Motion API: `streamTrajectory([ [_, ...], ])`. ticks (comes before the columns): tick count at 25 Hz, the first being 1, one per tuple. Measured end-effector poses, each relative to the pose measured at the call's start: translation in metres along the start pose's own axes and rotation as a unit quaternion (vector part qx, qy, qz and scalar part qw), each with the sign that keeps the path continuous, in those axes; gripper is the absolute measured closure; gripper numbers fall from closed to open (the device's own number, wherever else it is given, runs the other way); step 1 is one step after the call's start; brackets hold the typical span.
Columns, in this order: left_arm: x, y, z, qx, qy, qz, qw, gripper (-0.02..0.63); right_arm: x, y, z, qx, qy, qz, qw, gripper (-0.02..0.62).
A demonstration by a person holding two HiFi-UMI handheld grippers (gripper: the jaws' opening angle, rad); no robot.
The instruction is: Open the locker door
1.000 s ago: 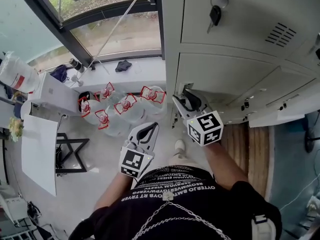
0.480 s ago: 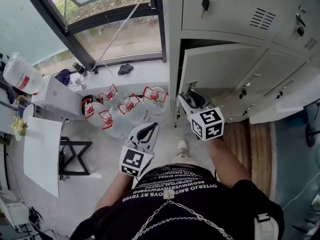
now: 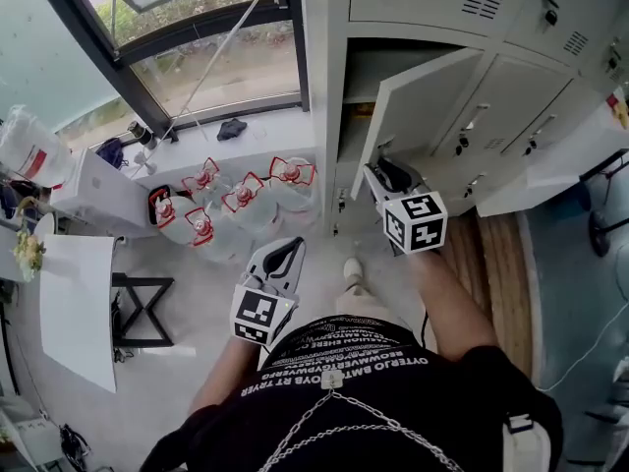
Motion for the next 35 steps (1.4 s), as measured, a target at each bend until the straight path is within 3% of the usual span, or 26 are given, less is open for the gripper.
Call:
streamTrajectory([
  [6, 0.018, 0.027, -0.004, 0.011, 0.013, -0.005, 0.9998, 0.607, 0.013, 0.032, 0.004, 0.017, -0.008, -0.002, 1.0, 0.486],
  [10, 0.026, 0.035, -0.014, 0.029, 0.016, 0.004, 0.9994, 0.606, 0.018, 0.055, -0.002, 0.045, -0.017, 0.016, 0.999, 0.428],
  [14, 0.02, 0.036, -0.028, 0.043, 0.012, -0.007, 0.999, 0.606, 0.025, 0.079, -0.009, 0.059, -0.024, 0.027, 0.998, 0.391],
  [19, 0.009, 0.03, -0.047, 0.045, 0.003, -0.009, 0.9989, 0.606, 0.035, 0.111, -0.016, 0.068, -0.033, 0.015, 0.997, 0.39],
  [29, -0.026, -0.01, -0.126, 0.055, -0.008, -0.015, 0.9983, 0.607, 0.052, 0.176, -0.057, 0.048, -0.027, 0.017, 0.998, 0.357],
  [35, -0.046, -0.021, -0.183, 0.052, -0.015, -0.034, 0.998, 0.606, 0.061, 0.213, -0.085, 0.043, -0.016, 0.014, 0.999, 0.404],
])
Point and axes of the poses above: the fingertips, and each gripper's own axes: y backward along the fingers, z to its left, x out of its underside, the point moved 3 cm from there along y, backward along the fingers, and after that the axes turned 9 degrees about -x, right-handed, at the moved point
